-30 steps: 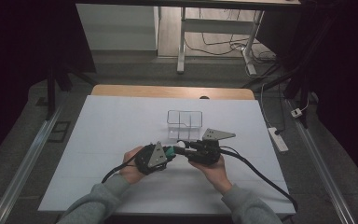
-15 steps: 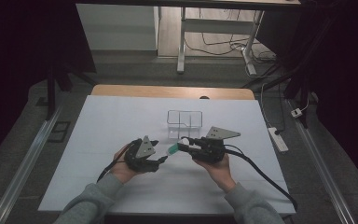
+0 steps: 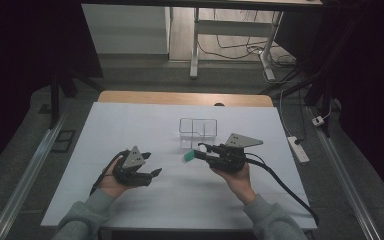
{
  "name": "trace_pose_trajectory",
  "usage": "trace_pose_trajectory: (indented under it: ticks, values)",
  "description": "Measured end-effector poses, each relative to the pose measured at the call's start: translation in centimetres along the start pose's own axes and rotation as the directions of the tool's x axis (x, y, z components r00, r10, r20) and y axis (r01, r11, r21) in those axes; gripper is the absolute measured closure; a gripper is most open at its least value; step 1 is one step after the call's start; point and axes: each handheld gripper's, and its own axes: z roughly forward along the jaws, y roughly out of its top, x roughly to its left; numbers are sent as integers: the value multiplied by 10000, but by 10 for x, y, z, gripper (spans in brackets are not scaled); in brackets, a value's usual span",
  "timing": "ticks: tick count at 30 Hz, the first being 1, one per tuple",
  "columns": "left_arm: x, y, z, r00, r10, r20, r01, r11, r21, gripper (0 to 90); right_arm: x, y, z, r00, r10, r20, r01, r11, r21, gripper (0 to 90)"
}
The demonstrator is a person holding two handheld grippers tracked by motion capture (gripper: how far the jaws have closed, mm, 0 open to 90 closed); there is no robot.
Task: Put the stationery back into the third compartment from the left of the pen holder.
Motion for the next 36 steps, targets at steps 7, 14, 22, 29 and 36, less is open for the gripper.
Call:
trace_pose_trajectory:
  ticks: [7,14,22,29,36]
  values:
    - [7,-25,-18,9977,-493,-472,503,9985,216,306,-1,5,-6,9996,-212,192,215,9997,-125,646]
    - [10,-44,-26,9946,-843,-609,871,9952,449,295,-5,12,-12,9983,-129,564,148,9993,-339,646]
    - [14,-52,-29,9914,-1096,-720,1131,9925,463,293,-11,23,-24,9945,-231,1024,299,9975,-647,646]
    - [18,-56,-30,9890,-1217,-835,1262,9907,508,293,-27,37,-37,9733,-146,2291,364,9952,-913,646]
    - [20,-57,-29,9857,-1391,-948,1441,9884,482,291,-50,39,-35,9569,41,2904,158,9977,-660,645]
